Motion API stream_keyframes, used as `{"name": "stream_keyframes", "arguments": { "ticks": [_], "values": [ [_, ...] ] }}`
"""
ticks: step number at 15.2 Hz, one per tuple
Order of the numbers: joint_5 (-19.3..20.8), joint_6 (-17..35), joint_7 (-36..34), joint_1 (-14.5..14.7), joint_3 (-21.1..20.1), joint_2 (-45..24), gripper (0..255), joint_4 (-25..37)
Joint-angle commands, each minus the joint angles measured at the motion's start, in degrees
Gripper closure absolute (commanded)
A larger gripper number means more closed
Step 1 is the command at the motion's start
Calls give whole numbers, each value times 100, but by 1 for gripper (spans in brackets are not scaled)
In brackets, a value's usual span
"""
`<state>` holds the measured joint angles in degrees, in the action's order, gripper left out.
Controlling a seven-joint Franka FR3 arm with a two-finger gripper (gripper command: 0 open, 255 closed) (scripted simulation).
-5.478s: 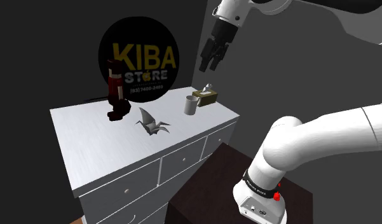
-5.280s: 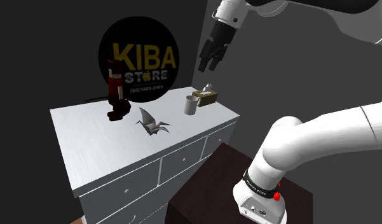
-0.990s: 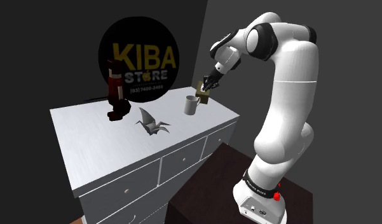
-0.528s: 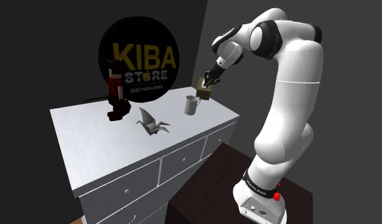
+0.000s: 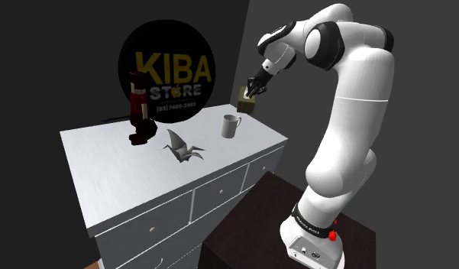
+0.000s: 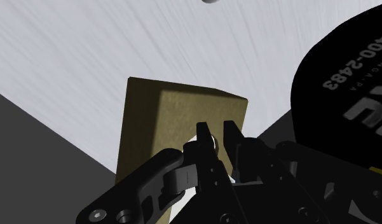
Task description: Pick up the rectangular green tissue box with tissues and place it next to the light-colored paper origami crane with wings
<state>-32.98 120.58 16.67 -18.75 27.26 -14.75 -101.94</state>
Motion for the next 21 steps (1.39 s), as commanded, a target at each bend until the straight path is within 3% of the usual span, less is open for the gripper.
{"name": "stream_keyframes", "arguments": {
  "ticks": [1, 21],
  "values": [
    [62, -114, -75, 5, 18, 52, 255, 83],
    [433, -1401, -710, -45, 126, 259, 255, 1312]
  ]
}}
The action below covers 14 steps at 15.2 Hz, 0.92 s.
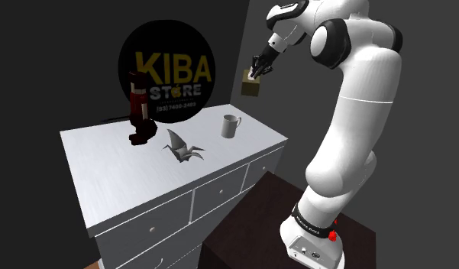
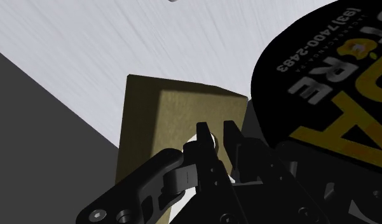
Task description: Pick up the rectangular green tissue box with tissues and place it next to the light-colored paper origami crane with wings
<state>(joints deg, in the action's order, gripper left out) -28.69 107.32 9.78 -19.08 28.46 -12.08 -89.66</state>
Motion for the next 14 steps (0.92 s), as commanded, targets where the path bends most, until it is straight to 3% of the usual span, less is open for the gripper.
{"name": "stream_keyframes", "arguments": {
  "ticks": [1, 7, 14],
  "values": [
    [11, -148, -49, -21, 9, -13, 255, 164],
    [25, -536, -185, -74, 28, -62, 255, 617],
    [497, 106, -1100, 675, -318, 588, 255, -207]
  ]
}}
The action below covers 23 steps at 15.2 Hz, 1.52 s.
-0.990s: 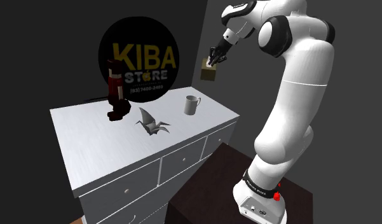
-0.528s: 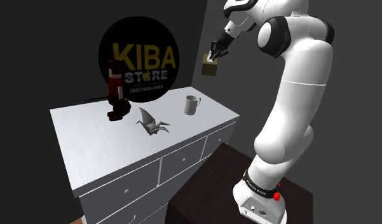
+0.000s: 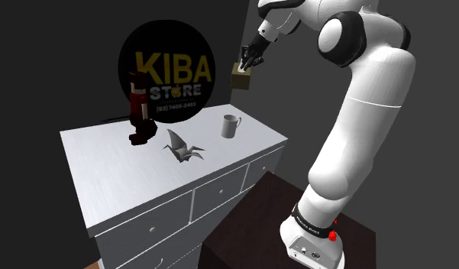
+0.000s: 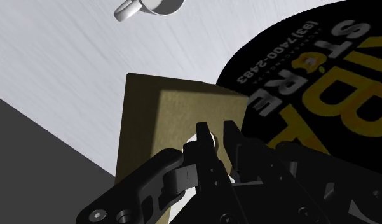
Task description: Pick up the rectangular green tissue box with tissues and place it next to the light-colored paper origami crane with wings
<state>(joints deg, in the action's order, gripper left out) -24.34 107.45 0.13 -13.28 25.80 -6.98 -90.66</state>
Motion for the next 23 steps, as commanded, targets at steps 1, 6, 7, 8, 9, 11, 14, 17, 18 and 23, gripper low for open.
{"name": "stream_keyframes", "arguments": {
  "ticks": [1, 6, 7, 8, 9, 11, 14, 17, 18, 23],
  "values": [
    [119, 171, -271, 185, -111, 143, 255, -190],
    [372, 511, -956, 598, -418, 368, 255, -485],
    [417, 570, -1094, 676, -480, 393, 255, -522],
    [460, 626, -1231, 751, -543, 412, 255, -550],
    [502, 679, -1368, 823, -607, 425, 255, -572],
    [581, 777, -1640, 970, -728, 432, 255, -593],
    [694, 902, -2047, 1177, -913, 397, 255, -569],
    [752, 1040, -2272, 1305, -1021, 355, 255, -603],
    [742, 1114, -2252, 1307, -1023, 357, 255, -682],
    [683, 1480, -2147, 1317, -1036, 351, 255, -1053]
  ]
}}
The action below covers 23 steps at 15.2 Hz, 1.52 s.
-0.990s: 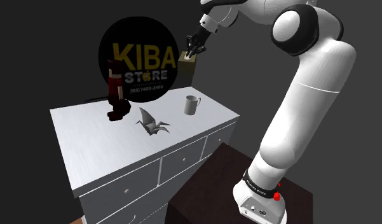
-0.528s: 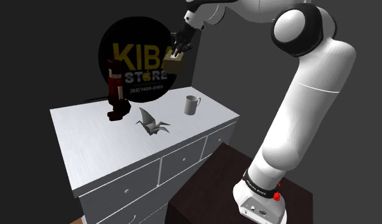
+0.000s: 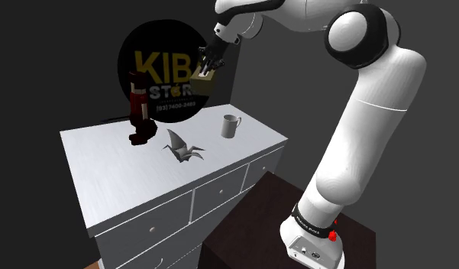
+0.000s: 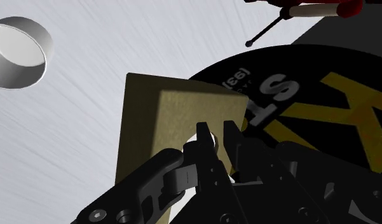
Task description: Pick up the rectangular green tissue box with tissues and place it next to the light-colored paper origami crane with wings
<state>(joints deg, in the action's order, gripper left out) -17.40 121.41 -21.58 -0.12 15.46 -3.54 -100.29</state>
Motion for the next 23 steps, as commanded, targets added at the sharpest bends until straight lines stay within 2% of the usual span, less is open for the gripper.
{"name": "stream_keyframes", "arguments": {
  "ticks": [1, 23],
  "values": [
    [-26, 156, 48, 3, -4, 2, 255, -158],
    [-586, 1641, 703, 0, -93, -420, 255, -1316]
  ]
}}
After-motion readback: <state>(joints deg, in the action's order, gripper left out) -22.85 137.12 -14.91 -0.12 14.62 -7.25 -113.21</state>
